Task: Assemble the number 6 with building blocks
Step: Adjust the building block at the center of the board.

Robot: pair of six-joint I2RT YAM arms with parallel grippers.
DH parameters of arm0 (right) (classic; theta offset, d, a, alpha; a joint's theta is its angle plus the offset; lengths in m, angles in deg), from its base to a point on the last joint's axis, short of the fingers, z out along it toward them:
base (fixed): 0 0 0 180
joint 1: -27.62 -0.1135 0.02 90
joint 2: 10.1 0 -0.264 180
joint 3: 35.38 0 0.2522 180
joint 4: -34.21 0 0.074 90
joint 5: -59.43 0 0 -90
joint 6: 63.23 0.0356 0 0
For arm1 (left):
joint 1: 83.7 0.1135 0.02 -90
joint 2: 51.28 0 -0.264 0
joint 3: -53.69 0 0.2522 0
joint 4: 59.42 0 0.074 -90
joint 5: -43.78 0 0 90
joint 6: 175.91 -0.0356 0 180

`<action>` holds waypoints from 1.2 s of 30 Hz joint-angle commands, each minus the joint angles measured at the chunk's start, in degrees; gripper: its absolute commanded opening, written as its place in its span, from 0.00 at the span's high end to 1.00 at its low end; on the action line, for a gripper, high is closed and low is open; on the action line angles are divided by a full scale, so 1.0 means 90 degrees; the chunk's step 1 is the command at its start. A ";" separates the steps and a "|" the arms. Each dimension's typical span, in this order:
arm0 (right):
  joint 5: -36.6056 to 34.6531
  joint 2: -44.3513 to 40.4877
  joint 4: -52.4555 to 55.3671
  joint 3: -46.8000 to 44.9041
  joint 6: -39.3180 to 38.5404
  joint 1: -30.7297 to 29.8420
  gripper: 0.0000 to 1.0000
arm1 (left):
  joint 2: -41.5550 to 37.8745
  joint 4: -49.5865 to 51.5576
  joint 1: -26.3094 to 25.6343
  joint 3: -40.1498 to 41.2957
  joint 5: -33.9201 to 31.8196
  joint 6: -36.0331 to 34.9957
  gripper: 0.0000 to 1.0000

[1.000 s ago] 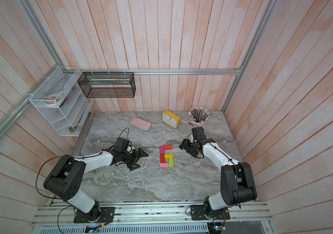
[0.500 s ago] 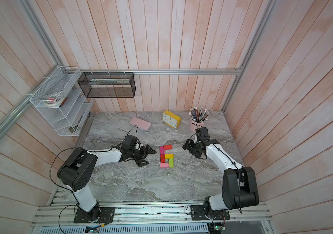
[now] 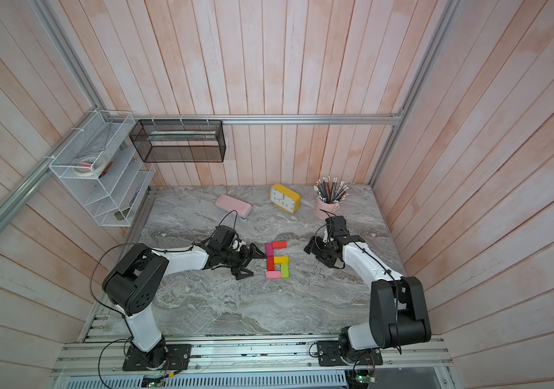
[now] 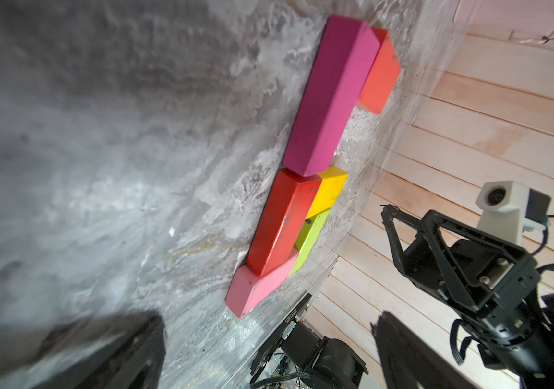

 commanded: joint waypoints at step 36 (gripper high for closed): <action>0.0074 -0.0526 -0.0018 -0.0427 -0.0103 0.0230 0.27 | 0.0872 -0.0160 -0.0485 -0.0796 0.0214 0.0361 0.02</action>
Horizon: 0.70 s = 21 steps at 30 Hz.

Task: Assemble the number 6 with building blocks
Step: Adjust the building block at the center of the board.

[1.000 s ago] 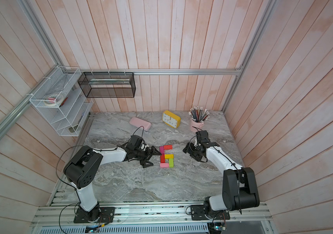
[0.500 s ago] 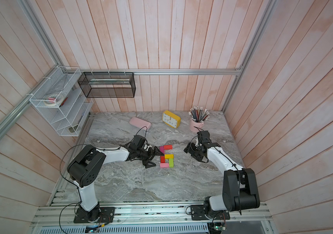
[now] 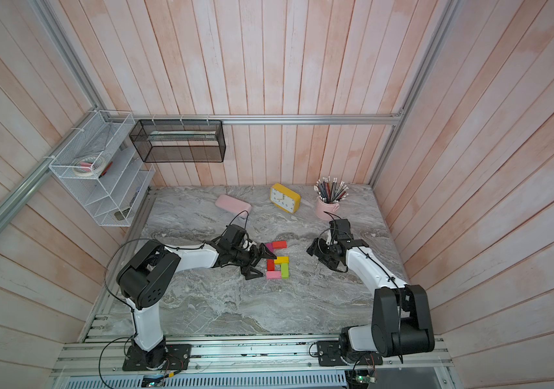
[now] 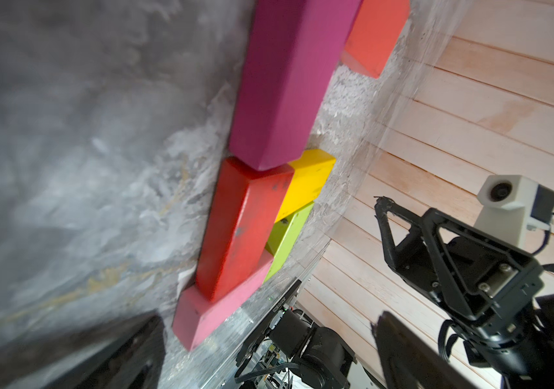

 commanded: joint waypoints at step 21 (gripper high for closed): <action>0.0061 -0.0748 -0.0408 -0.0253 -0.0275 0.0088 0.27 | -0.0951 0.1951 0.0215 -0.0023 -0.1555 -0.1279 0.02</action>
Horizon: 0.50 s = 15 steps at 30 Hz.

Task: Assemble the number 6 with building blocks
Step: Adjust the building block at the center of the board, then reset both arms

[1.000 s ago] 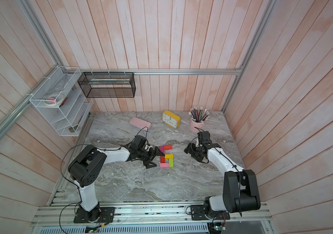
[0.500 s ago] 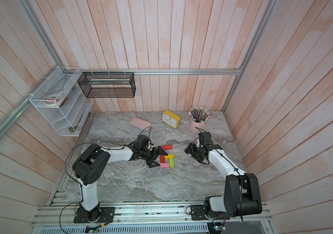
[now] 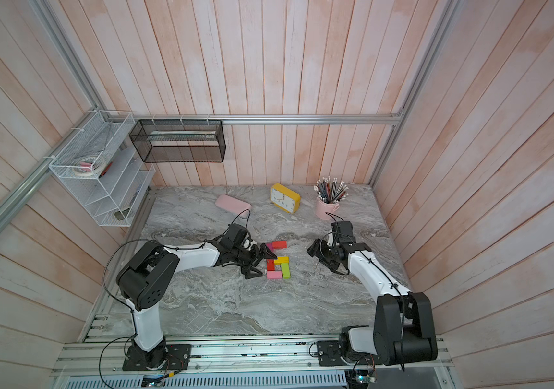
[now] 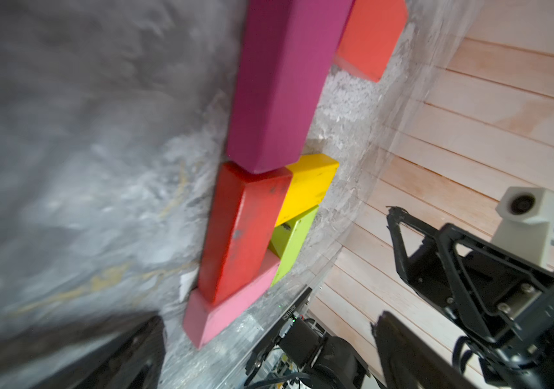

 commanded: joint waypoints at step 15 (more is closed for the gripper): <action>-0.4155 -0.1569 -0.7485 -0.2698 -0.4012 0.0100 0.02 | -0.3320 0.1124 0.2565 0.1318 -0.5681 -0.5309 0.00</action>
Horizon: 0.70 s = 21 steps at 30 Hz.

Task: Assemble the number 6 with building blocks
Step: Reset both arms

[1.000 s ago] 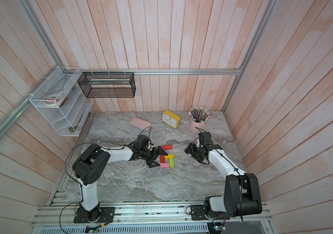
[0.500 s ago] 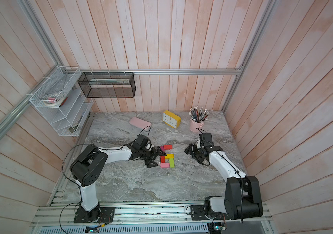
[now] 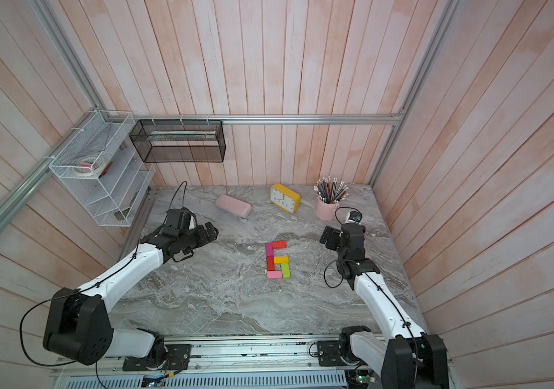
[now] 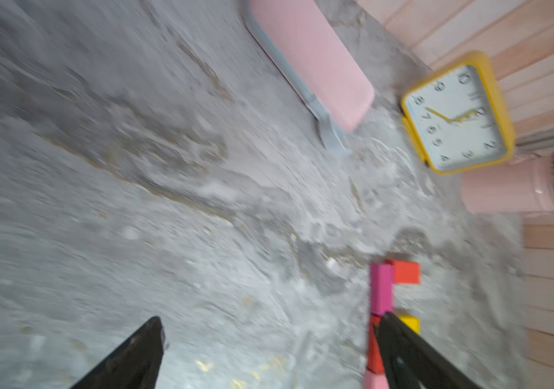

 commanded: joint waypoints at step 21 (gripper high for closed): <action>-0.0155 0.3494 -0.8968 -0.2682 -0.1558 0.0612 0.02 | 0.0619 -0.8245 0.1924 0.3583 -0.0569 -0.2829 0.00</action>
